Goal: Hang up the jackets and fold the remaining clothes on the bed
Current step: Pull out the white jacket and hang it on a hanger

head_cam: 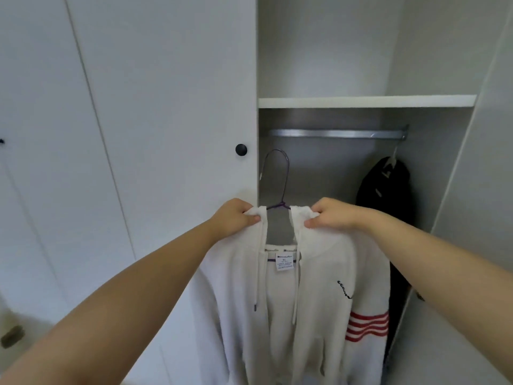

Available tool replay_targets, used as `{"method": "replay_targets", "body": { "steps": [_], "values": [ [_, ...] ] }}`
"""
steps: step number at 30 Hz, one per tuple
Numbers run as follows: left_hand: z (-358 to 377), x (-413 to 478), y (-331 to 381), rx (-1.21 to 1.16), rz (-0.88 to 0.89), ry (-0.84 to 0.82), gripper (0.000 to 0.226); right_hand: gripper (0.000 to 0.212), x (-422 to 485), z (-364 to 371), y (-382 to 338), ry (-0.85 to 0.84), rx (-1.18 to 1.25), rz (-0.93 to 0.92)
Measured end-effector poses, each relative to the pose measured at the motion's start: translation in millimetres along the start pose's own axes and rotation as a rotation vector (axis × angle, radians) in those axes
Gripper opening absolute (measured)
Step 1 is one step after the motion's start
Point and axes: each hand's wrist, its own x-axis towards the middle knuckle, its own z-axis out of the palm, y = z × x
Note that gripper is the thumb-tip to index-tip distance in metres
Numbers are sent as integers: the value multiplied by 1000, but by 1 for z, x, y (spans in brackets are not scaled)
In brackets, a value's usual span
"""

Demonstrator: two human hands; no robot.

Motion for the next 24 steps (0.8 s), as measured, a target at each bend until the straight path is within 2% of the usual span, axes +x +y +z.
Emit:
{"method": "replay_targets", "body": {
  "steps": [4, 11, 16, 20, 24],
  "values": [
    [19, 22, 17, 13, 106, -60, 44, 47, -23, -7, 17, 64, 115, 122],
    [27, 44, 42, 86, 305, -142, 37, 31, -61, -15, 17, 233, 318, 352],
    [51, 57, 58, 103, 347, -115, 27, 39, -84, -18, 13, 448, 275, 542],
    [78, 68, 72, 139, 354, -69, 33, 31, -103, -26, 13, 548, 225, 666],
    [104, 89, 89, 6, 319, -108, 36, 31, -111, -34, 21, 620, 218, 752]
  ]
}}
